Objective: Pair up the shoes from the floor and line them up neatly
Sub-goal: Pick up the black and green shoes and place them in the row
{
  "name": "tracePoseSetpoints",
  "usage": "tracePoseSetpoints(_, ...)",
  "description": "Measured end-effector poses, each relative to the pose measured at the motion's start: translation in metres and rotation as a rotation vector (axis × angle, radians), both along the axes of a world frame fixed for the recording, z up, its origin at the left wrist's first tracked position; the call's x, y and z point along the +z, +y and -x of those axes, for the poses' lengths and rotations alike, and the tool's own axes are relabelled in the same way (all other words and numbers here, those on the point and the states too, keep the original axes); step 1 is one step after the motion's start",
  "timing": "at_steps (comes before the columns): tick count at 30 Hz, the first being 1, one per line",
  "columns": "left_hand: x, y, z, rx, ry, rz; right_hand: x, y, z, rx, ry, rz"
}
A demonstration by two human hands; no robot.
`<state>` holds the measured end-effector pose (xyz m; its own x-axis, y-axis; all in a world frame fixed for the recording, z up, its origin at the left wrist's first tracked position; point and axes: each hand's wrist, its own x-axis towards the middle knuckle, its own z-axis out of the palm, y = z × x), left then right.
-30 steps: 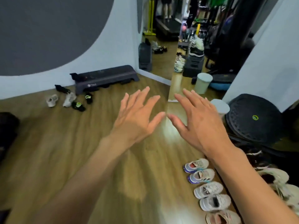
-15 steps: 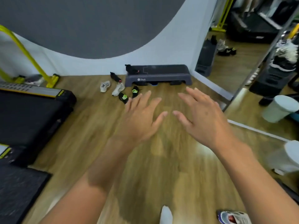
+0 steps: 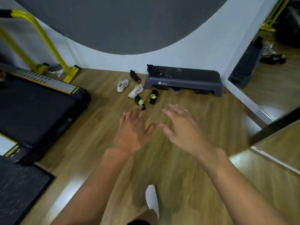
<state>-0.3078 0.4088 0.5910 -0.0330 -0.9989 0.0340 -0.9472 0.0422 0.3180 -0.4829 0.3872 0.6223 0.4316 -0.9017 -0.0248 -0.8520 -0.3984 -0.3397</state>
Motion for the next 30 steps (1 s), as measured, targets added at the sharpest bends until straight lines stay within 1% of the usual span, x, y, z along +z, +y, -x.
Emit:
tracePoseSetpoints(6, -0.021, -0.137, -0.031, 0.003, 0.004, -0.094, -0.014, -0.122, -0.034, 0.002, 0.02, -0.081)
tracePoseSetpoints(8, -0.03, -0.181, -0.043, 0.002, 0.004, -0.097, -0.019, -0.16, -0.043, -0.005, 0.022, -0.091)
tracePoseSetpoints(11, -0.046, -0.241, -0.061, 0.0, 0.051, -0.104, -0.035, -0.223, -0.058, -0.027, 0.007, -0.116)
tracePoseSetpoints(16, -0.088, -0.342, -0.089, 0.099, 0.069, -0.157, -0.075, -0.334, -0.098, 0.0, -0.033, -0.188)
tracePoseSetpoints(20, -0.121, -0.41, -0.11, 0.171, 0.069, -0.252, -0.105, -0.42, -0.136, 0.047, -0.067, -0.278)
tracePoseSetpoints(23, -0.174, -0.469, -0.131, 0.219, 0.142, -0.297, -0.144, -0.485, -0.162, 0.004, -0.109, -0.351)
tracePoseSetpoints(25, -0.222, -0.512, -0.145, 0.267, 0.211, -0.321, -0.187, -0.527, -0.179, -0.034, -0.134, -0.4)
tracePoseSetpoints(30, -0.372, -0.616, -0.173, 0.417, 0.371, -0.405, -0.339, -0.621, -0.215, -0.108, -0.13, -0.557)
